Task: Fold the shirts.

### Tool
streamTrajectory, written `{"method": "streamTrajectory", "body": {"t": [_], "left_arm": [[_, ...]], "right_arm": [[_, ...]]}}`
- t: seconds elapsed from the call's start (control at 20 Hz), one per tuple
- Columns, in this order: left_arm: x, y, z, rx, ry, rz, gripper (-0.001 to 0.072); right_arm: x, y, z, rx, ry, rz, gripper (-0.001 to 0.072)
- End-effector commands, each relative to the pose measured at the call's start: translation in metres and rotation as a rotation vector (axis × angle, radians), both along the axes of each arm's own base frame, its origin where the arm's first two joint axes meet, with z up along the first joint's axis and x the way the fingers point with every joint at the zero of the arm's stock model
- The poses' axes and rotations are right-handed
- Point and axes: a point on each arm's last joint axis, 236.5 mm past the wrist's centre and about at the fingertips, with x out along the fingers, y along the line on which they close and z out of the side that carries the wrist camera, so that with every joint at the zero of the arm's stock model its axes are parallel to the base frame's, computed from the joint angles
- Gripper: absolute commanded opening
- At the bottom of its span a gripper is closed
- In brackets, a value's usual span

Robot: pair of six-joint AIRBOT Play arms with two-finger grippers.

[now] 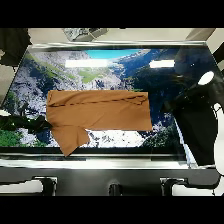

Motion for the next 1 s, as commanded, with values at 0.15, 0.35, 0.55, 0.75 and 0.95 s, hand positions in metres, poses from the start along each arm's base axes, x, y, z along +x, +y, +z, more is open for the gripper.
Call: {"method": "streamTrajectory", "body": {"t": [0.15,0.35,0.55,0.75,0.95], "left_arm": [[0.004,-0.002,-0.005,0.013,-0.010,-0.003,0.0030],[0.004,-0.003,0.000,0.013,-0.017,-0.009,0.0029],[0.005,-0.002,0.004,0.018,-0.028,-0.009,0.0030],[0.006,-0.002,0.005,0.020,-0.030,-0.010,0.0029],[0.029,0.010,0.039,0.044,-0.104,-0.044,0.0026]], "right_arm": [[-0.048,0.019,-0.056,0.074,0.168,-0.031,0.0590],[-0.058,0.048,-0.088,0.194,0.175,-0.134,0.0587],[-0.044,0.059,-0.100,0.238,0.144,-0.220,0.0546],[-0.045,0.082,-0.116,0.203,0.175,-0.208,0.0280],[-0.026,0.076,-0.088,0.180,0.074,-0.149,0.0043]]}}
